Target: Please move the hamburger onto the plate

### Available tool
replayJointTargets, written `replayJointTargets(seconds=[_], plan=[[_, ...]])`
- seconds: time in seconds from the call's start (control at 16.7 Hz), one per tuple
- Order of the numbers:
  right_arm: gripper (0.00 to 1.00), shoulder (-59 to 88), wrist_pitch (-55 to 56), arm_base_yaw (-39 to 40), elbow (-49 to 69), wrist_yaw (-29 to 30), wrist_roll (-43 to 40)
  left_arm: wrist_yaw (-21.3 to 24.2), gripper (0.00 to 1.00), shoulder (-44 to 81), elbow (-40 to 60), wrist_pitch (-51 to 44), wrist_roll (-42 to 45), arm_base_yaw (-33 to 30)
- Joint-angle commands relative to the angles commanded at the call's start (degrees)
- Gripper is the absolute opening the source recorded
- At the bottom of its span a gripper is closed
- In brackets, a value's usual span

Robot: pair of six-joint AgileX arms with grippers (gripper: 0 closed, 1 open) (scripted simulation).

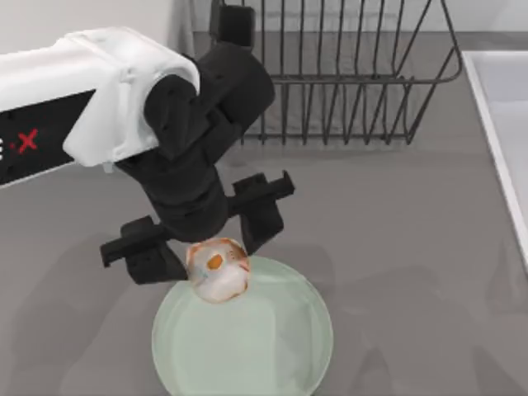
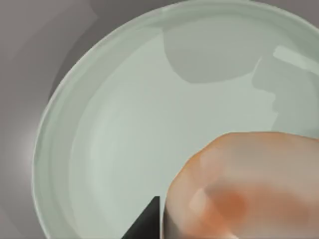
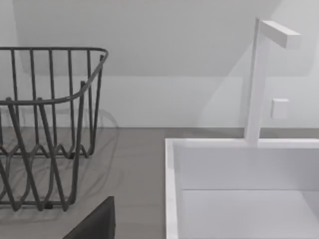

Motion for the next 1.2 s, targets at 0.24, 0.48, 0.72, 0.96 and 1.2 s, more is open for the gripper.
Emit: replayJointTargets(seconds=[0.24,0.48,0.72,0.96,1.2], plan=[[1.0,0.0,0.0,0.0,0.0,0.0,0.0,-1.23,0.0,0.03,-0.71,0.63,-32.97,-3.78],[1.0,0.0,0.0,0.0,0.0,0.0,0.0,-2.25,0.0,1.0,-1.42,0.26,-57.96,-5.45],[1.0,0.0,0.0,0.0,0.0,0.0,0.0,-2.58,0.0,2.28,-1.94,-0.53,-73.39,-6.11],[1.0,0.0,0.0,0.0,0.0,0.0,0.0,-2.46,0.0,2.93,-2.23,-0.94,-79.16,-6.37],[1.0,0.0,0.0,0.0,0.0,0.0,0.0,-2.46,0.0,2.93,-2.23,-0.94,-79.16,-6.37]])
